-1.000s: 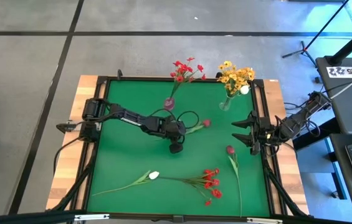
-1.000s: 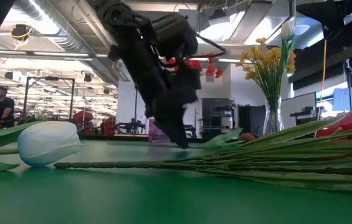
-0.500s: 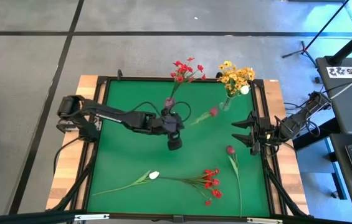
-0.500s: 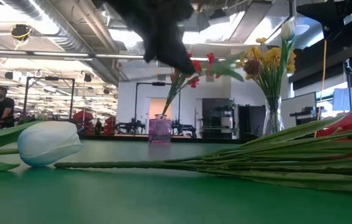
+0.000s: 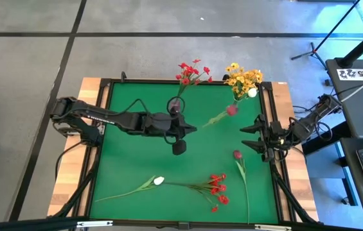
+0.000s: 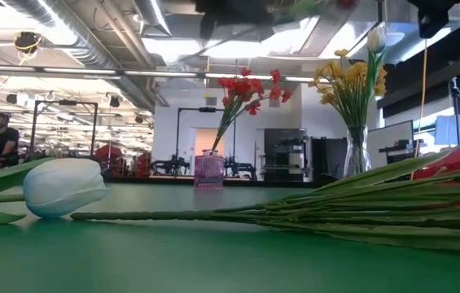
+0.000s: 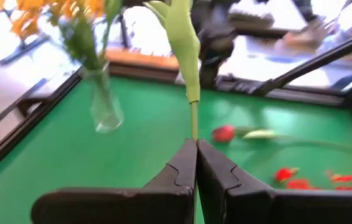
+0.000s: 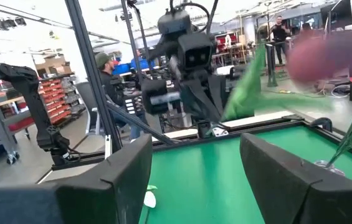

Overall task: Sort flowers into vase by color
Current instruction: Put the top pink flower into the pink vase

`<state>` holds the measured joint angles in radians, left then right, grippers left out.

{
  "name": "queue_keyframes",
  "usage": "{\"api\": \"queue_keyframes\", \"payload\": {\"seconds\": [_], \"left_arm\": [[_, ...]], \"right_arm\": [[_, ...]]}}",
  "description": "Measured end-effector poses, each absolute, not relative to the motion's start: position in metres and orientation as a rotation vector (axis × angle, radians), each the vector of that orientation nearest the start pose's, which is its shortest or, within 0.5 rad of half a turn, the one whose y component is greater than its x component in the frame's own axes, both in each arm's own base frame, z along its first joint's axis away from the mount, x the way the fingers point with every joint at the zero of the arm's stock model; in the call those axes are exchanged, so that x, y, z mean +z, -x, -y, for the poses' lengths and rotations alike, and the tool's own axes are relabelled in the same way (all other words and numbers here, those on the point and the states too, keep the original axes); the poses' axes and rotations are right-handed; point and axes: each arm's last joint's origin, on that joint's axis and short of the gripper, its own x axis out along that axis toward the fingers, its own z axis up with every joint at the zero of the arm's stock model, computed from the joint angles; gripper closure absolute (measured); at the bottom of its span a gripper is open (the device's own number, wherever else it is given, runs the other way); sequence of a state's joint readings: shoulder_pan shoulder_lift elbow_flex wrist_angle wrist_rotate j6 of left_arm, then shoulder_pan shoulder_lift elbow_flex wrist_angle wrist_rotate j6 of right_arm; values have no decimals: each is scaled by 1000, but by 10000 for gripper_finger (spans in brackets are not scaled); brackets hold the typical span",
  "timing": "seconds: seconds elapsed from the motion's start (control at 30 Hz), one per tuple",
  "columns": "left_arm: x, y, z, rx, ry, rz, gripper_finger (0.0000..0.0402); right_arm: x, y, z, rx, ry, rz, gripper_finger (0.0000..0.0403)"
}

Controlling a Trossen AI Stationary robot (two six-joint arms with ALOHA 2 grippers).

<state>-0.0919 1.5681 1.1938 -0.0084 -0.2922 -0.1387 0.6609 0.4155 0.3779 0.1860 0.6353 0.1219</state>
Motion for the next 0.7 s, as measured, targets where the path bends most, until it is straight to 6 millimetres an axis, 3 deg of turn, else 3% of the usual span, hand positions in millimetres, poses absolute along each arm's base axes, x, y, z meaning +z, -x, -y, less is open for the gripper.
{"api": "queue_keyframes", "payload": {"seconds": [0.3, 0.7], "left_arm": [[304, -361, 21, 26, 117, -117, 401], [309, -361, 27, -40, 119, -53, 401]], "right_arm": [[270, -112, -64, 3, -187, 93, 162], [276, -143, -74, -74, -126, 218, 162]]}}
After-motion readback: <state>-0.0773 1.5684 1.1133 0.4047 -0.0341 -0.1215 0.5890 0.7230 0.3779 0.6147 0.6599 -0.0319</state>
